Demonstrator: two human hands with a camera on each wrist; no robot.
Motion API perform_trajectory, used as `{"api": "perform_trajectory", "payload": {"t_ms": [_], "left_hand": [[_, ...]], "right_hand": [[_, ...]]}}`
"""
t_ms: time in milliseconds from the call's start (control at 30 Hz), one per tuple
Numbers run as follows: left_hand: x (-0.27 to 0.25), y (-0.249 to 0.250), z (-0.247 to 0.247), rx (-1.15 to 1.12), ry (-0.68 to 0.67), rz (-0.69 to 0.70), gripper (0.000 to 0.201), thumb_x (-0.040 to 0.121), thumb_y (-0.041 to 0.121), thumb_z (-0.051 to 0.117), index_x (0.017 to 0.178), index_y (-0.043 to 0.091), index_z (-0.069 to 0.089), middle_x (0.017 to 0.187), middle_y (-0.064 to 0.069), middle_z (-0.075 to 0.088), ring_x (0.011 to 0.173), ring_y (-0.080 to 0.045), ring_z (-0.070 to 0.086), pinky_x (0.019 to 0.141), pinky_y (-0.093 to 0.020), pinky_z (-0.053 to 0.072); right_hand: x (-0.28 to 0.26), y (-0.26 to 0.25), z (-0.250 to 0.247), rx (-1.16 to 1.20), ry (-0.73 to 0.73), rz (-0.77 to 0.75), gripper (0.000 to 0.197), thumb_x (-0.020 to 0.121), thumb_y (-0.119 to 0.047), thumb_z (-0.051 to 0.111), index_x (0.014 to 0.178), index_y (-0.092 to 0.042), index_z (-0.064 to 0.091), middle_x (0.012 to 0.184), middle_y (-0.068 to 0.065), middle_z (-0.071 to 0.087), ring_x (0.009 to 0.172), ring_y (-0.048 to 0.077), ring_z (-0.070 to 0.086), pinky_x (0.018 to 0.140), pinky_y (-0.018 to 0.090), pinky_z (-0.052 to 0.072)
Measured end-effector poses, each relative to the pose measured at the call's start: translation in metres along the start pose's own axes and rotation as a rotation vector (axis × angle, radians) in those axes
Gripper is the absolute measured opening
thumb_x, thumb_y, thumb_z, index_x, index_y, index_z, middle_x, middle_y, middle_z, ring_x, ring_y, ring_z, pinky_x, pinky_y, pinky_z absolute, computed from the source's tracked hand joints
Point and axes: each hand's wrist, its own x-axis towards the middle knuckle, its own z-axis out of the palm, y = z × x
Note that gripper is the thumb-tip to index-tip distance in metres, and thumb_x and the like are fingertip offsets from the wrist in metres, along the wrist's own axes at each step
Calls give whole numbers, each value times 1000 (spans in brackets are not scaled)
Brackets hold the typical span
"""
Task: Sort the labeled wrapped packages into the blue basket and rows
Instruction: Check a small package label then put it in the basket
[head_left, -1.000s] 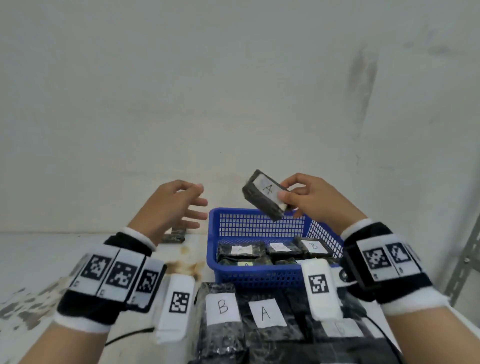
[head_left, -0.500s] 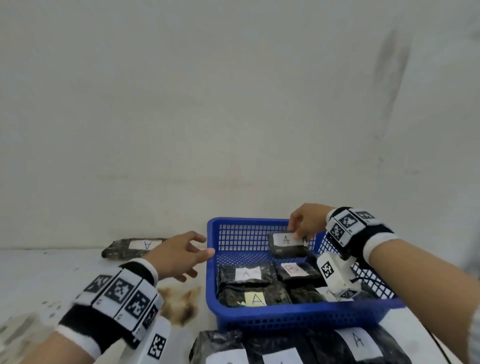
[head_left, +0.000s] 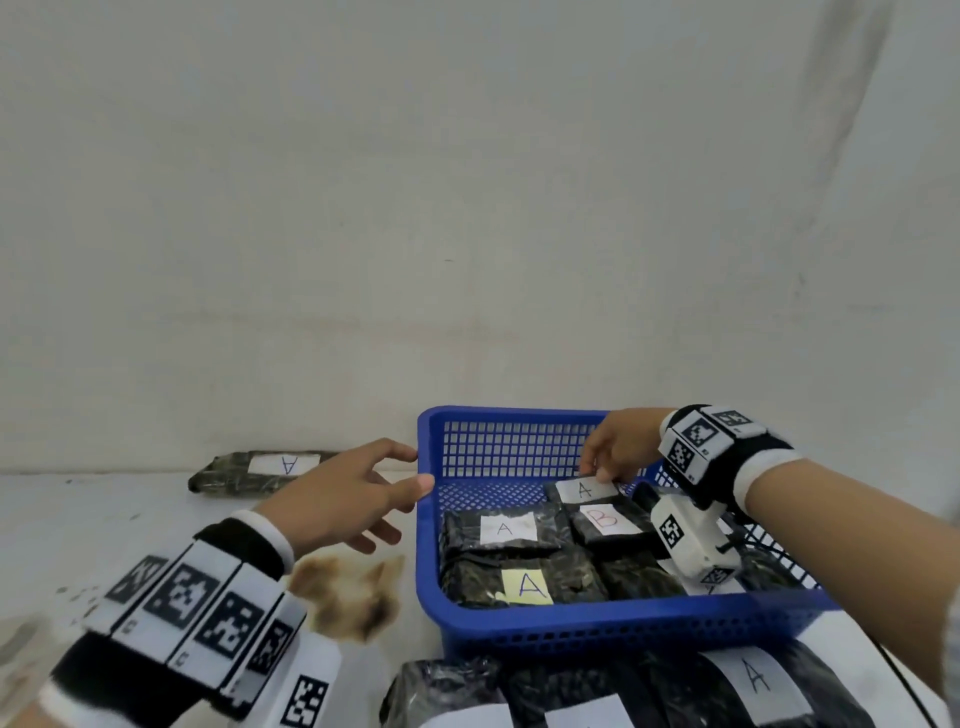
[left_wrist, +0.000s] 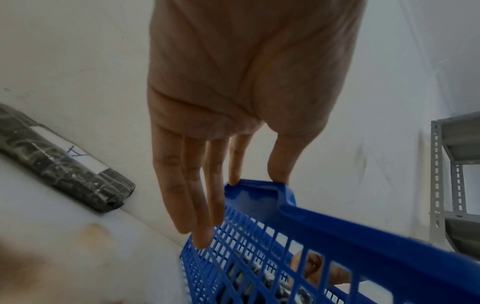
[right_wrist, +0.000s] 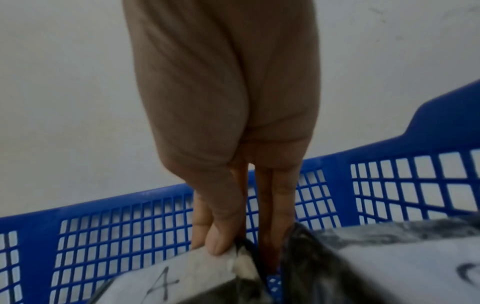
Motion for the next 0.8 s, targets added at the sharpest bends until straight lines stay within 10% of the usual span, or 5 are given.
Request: {"api": "perform_trajectory", "payload": {"t_ms": [400,600,800], "left_hand": [[-4,-4,1,7,-9,-31,46,88,55,54,131,39,47,102,-1,69,79,-16,73,69,-29,60],[-9,-16,-8,12,102,-80,57,90,52,56,136,20,44,109,-3,65,91,-19,68,80,-34,57],[-38,-48,-44,-421,356,-132,29,97,22,56,93,-3,69,55,-2,62,44,-15,55,69,-34,55]], "right_hand": [[-4,3,5,-93,14,23,20,94,-14,65,109,-27,70,109,2,70,91,15,62,88,28,52],[-18,-5,-19,-105,67,42,40,99,-30,59,138,-21,57,122,4,69,101,22,70,93,35,58],[-56,-76,-54,198,214,-103,14,100,-15,57,110,-10,66,91,3,71,77,16,70,73,27,59]]}}
